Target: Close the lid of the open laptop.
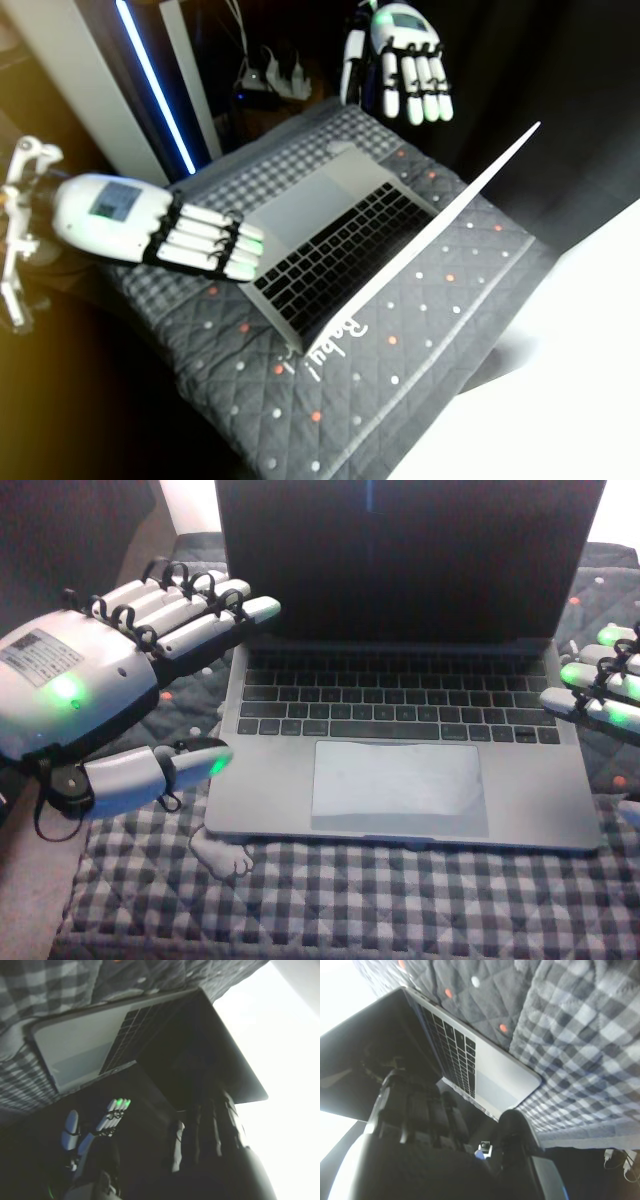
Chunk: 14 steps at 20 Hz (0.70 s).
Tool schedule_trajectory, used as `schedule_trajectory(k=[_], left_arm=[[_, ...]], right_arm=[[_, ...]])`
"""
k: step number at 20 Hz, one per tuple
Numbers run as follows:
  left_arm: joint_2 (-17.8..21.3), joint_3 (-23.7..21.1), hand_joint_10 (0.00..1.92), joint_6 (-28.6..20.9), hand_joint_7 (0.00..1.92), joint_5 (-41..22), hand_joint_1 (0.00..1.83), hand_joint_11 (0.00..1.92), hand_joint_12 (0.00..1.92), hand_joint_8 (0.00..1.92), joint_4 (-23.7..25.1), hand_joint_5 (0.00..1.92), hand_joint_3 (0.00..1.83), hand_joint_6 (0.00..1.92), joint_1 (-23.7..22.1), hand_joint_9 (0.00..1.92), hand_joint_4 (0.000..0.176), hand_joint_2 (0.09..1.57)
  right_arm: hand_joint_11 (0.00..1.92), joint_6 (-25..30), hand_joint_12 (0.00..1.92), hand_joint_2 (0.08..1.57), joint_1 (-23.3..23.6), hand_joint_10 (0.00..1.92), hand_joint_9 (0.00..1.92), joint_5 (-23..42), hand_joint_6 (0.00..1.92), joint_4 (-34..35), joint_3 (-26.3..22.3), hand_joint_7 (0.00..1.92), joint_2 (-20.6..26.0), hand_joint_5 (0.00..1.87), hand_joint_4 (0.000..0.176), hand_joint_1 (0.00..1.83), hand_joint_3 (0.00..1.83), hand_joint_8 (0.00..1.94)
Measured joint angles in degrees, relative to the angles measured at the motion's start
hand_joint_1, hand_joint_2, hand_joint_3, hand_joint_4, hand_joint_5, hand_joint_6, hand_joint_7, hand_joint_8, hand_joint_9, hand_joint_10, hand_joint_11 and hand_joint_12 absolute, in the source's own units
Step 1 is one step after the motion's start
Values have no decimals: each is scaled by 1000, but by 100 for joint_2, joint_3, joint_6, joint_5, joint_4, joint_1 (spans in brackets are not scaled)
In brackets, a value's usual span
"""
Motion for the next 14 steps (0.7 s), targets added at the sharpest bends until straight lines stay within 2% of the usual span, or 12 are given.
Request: schedule_trajectory(k=[1, 2, 3, 4, 5, 6, 8, 9, 10, 12, 13, 14], left_arm=[[0, -17, 0, 2, 3, 4, 418, 0, 0, 1, -2, 31, 13, 8, 0, 0, 50, 1419], [0, -28, 4, 0, 60, 9, 313, 0, 189, 2, 2, 42, 0, 4, 0, 38, 51, 1456], [0, -35, 13, -20, 88, 31, 232, 0, 376, 5, 59, 18, 0, 3, 0, 69, 100, 1466], [0, -59, 19, -68, 112, 76, 282, 0, 469, 7, 114, 23, 0, 5, 0, 94, 92, 1458], [-9, -74, 32, -114, 143, 136, 329, 0, 550, 10, 190, 71, 0, 19, 20, 132, 51, 1434], [-28, -74, 35, -162, 158, 208, 261, 0, 494, 9, 275, 126, 0, 35, 52, 139, 39, 1447], [-155, -74, 64, -367, 228, 402, 227, 0, 696, 25, 319, 172, 1, 45, 186, 182, 41, 1453], [-203, -72, 82, -413, 259, 535, 270, 0, 905, 31, 356, 191, 0, 47, 264, 188, 12, 1452], [-264, -72, 103, -474, 276, 658, 272, 0, 1056, 33, 385, 205, 0, 50, 339, 200, 0, 1453], [-439, -20, 215, -629, 327, 730, 250, 0, 1068, 28, 387, 272, 2, 52, 511, 227, 0, 1453], [-492, 11, 349, -691, 339, 765, 281, 0, 1136, 17, 372, 299, 1, 39, 573, 183, 0, 1446], [-553, 31, 491, -741, 342, 828, 306, 0, 1243, 10, 348, 311, 0, 30, 614, 130, 0, 1444]], right_arm=[[0, 0, 0, 1455, 0, 0, 0, 0, 0, 4, 0, 0, 0, 0, 37, 209, 15, 0], [0, 0, 0, 1442, 0, 0, 0, 0, 0, 24, 2, 0, 2, 0, 32, 91, 8, 0], [0, -2, 0, 1447, 0, 0, 0, 0, 0, 37, 2, 0, 2, 0, 18, 17, 9, 0], [0, 0, 0, 1462, 0, 0, 0, 0, 0, 28, 2, 0, 2, 0, 15, 3, 15, 0], [0, 0, 0, 1466, 0, 0, 0, -2, 0, 24, 2, 0, 2, 0, 35, 67, 11, 0], [0, -2, 0, 1454, 0, 0, 0, -4, 0, 28, 2, 0, 2, 0, 28, 103, 3, 0], [0, 0, 0, 1448, 0, 0, 0, -7, 0, 26, 2, 0, 2, 0, 34, 8, 1, 0], [0, 0, 0, 1433, 0, 0, 0, -7, 0, 26, 2, 0, 2, 0, 32, 1, 0, 0], [0, 0, 0, 1434, 0, 0, 0, -11, 0, 24, 0, 0, 15, 0, 29, 0, 0, 0], [0, 0, 0, 1449, 0, 0, 0, -2, 0, 33, 0, 0, 35, 0, 24, 0, 2, 0], [0, 0, 0, 1450, 0, 0, 0, -2, 0, 31, 0, 0, 35, 0, 9, 0, 3, 0], [0, 0, 0, 1455, 0, 0, 0, -4, 0, 26, 0, 0, 35, 0, 14, 0, 5, 0]])
